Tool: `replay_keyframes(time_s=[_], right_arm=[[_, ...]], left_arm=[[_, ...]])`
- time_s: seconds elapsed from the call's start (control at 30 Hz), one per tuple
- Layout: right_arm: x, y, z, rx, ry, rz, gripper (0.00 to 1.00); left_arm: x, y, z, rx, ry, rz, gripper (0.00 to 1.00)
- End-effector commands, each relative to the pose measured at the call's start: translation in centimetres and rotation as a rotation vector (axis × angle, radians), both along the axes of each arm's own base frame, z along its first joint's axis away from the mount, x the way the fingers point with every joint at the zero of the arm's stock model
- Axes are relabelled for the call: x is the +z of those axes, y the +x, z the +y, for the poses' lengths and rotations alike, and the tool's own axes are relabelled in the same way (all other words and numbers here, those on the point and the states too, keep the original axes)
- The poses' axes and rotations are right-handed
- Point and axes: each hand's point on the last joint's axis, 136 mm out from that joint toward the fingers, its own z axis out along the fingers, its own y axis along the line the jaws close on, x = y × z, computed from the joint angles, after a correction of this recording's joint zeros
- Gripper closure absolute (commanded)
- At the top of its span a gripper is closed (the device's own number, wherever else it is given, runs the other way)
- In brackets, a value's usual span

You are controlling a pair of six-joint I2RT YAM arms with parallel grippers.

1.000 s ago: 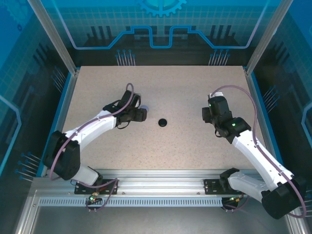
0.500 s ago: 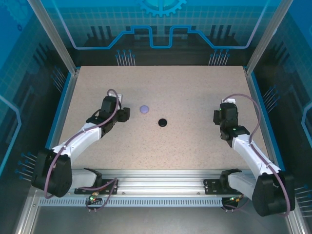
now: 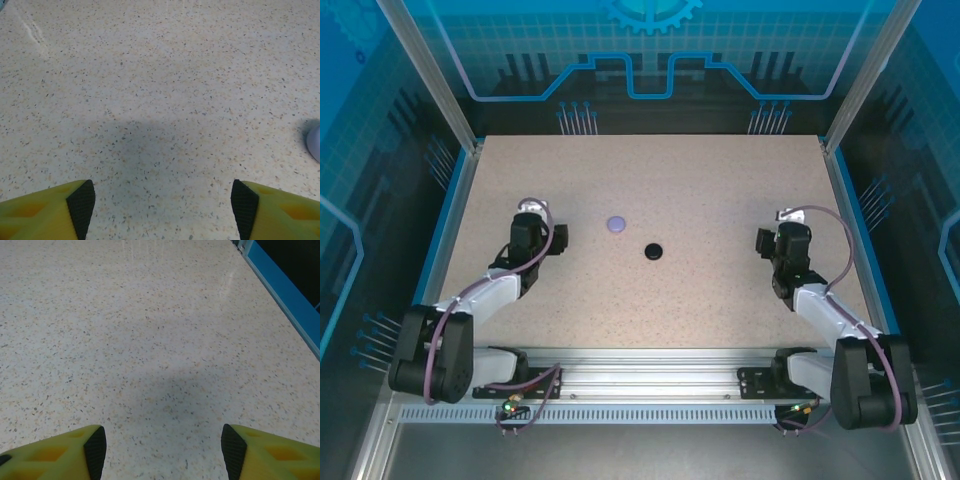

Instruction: Insert the wireless bluetooth earbuds into the charging case

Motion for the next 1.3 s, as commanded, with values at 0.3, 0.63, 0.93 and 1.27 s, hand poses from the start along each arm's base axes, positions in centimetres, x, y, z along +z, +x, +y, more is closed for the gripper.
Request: replay_keyframes(time_s=[0.3,0.63,0.93,1.27], right_arm=[[1.0,2.3,2.0,0.153,-0.019,-0.183,0.3],[0.2,3.7,4.0,0.255,0.012,-0.198,0.26],[-1.8,4.9,5.1,0.281,-0.04,-0.16,0.23],[-2.1,5.4,4.8,0.257,-0.037,-0.129,0.0]], left_arm=[[0.8,2.0,-0.6,-0.099,-0.022,-0.186,0.01],[-0.7,2.3,-0.7,-0.16,-0.084,-0.208,0.01],[-1.3,2.2,-0.7,-0.163,-0.085,-0.212,0.01],[-1.5,2.9,0.6,-0.082,-0.08,-0.177,0.01]])
